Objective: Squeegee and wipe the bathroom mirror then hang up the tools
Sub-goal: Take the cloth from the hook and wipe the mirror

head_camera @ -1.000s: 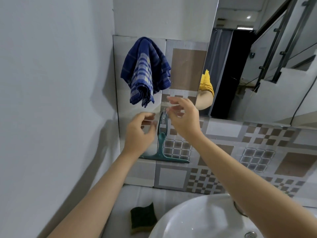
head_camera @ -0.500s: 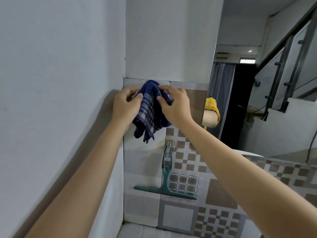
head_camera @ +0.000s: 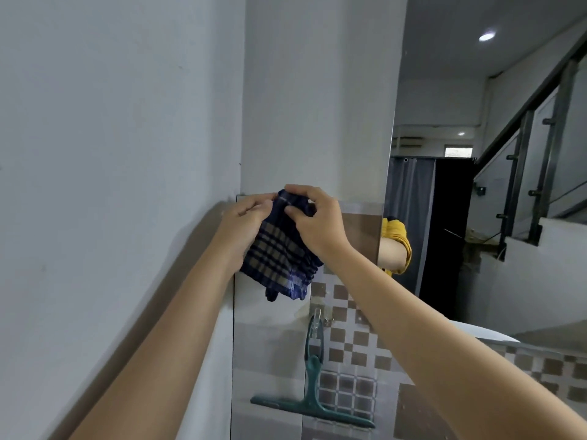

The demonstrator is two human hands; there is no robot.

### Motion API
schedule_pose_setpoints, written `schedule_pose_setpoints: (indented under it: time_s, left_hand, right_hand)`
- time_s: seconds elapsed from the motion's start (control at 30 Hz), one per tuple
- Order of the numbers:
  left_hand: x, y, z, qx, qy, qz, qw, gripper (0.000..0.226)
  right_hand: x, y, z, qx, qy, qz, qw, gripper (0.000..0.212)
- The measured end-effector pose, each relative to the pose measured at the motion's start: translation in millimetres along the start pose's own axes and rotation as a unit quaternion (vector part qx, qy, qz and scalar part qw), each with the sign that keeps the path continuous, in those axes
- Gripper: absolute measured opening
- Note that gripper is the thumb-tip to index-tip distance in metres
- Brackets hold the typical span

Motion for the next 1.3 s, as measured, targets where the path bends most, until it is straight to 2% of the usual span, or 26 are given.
schedule_pose_setpoints:
  time_s: [0.17,0.33,0.53,0.67,0.93,1.07,1.17,1.3]
  left_hand:
    - [11.4,4.9,-20.5,0.059,0.019,0.025,0.998,0.022]
    - [30.3,4.0,-41.3,0.096,-0.004,0.048,0.994,0.022]
    - [65.0,-5.3,-53.6,0.054,-0.041,0.107,0.992,0.021]
    - [92.4,-24.6,-58.2,0.055,-0.035,0.148,0.987,0.023]
    - [128.8,-61.4,-68.6,-0.022,-0.031,0.184,0.982,0.025]
    - [140.5,-80.0,-83.5,-0.048,-0.056,0.216,0.974,0.024]
    - [141.9,-95.1,-94.6,-0.052,-0.064,0.231,0.97,0.025]
    - [142.1,-126.6,-99.6,-0.053,-0.07,0.242,0.966,0.028]
  right_hand:
    - [-6.4,2.9,27.6,-0.033,0.01,0.002,0.999,0.031]
    - [-2.1,22.8,58.8,-0.129,-0.011,0.003,0.992,0.028]
    - [28.3,52.3,82.7,-0.157,-0.02,0.048,0.986,0.025]
    - [51.2,79.1,92.6,-0.185,-0.036,0.033,0.982,0.025]
    - [91.3,130.1,94.7,-0.136,-0.013,-0.01,0.991,0.028]
    - [109.2,152.4,93.5,-0.23,-0.042,0.015,0.972,0.04]
    - [125.8,171.4,98.5,-0.249,-0.062,0.051,0.965,0.038]
    - [140.1,204.7,98.0,-0.278,-0.027,0.065,0.958,0.047]
Point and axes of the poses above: each hand's wrist, its own x-axis away from the middle knuckle, its own y-axis out of the back of the hand, z = x × y, the point moved 1 cm from there along -x, towards the middle knuckle, and after that the axes turned 10 degrees about y, right-handed, at the moved point
